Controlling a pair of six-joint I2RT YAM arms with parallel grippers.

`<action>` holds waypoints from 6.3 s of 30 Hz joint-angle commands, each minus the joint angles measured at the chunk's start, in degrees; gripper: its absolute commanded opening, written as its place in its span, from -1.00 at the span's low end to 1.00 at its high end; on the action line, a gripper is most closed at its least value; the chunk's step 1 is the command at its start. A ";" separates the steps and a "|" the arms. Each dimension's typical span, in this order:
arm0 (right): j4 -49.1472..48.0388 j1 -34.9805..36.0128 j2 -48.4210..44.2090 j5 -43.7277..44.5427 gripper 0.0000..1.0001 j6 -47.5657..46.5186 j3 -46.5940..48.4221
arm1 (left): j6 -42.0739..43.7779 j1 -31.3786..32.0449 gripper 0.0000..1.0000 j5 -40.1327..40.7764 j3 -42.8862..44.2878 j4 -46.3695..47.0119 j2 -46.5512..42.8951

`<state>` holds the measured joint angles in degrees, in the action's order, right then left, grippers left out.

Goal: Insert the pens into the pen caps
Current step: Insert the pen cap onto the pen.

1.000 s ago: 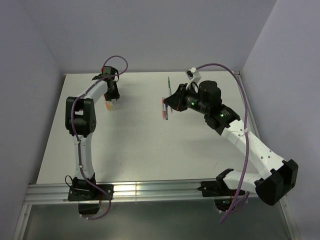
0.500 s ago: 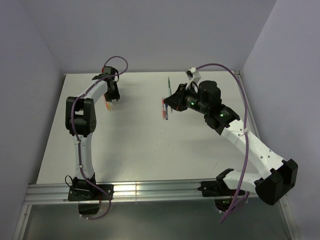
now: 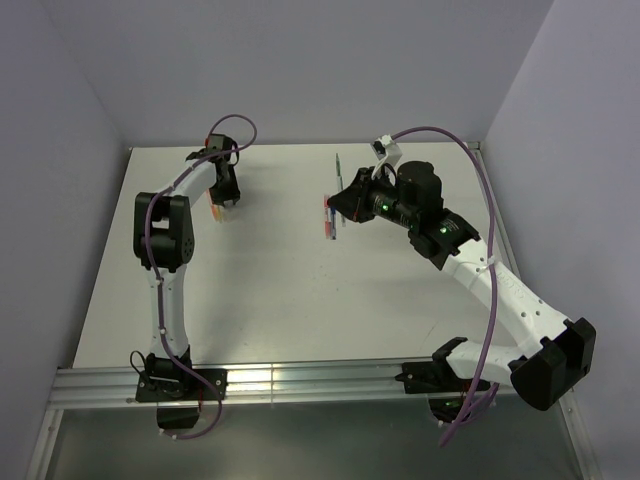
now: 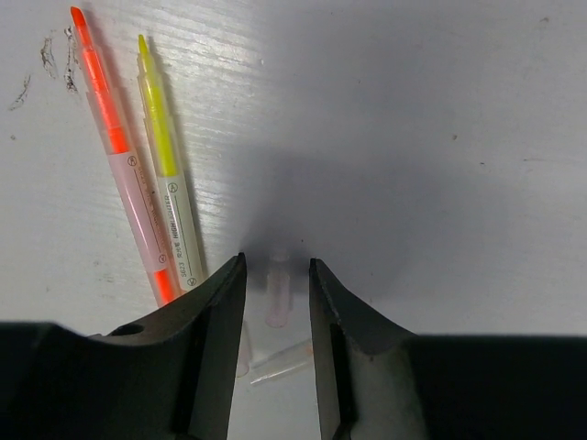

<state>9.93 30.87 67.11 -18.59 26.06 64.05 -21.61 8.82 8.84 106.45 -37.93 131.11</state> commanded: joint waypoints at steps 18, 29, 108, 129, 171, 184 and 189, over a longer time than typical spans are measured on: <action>-1.32 0.15 -0.31 0.31 -1.00 -1.02 -0.42 | 1.48 1.02 -0.30 1.18 1.04 -2.85 1.69; -1.50 0.24 -0.49 0.31 -1.00 -1.02 -0.59 | 1.57 1.20 -0.33 1.00 0.68 -2.94 1.52; -28.92 5.51 4.52 -20.52 -1.00 8.48 -9.82 | -59.34 7.88 -0.99 -48.65 -54.25 119.76 -45.15; -26.11 5.51 3.46 -18.50 -1.00 6.89 -9.21 | -58.99 10.78 -0.99 -52.26 -52.75 120.73 -44.01; -26.37 3.58 1.80 -16.04 -1.00 8.12 -9.03 | -57.41 12.89 -0.99 -54.55 -51.96 120.38 -44.10; -34.27 2.44 0.92 -15.87 -1.00 14.27 -10.44 | -48.02 19.91 -0.99 -52.35 -52.31 111.34 -50.68; -34.45 2.44 -1.80 -14.20 -1.00 13.14 -10.88 | -38.79 23.87 -1.00 -52.26 -51.96 101.49 -56.75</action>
<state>-20.01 34.37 67.20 -38.61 38.02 53.10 -67.51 27.79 -36.49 52.47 65.93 79.64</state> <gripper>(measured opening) 0.182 0.034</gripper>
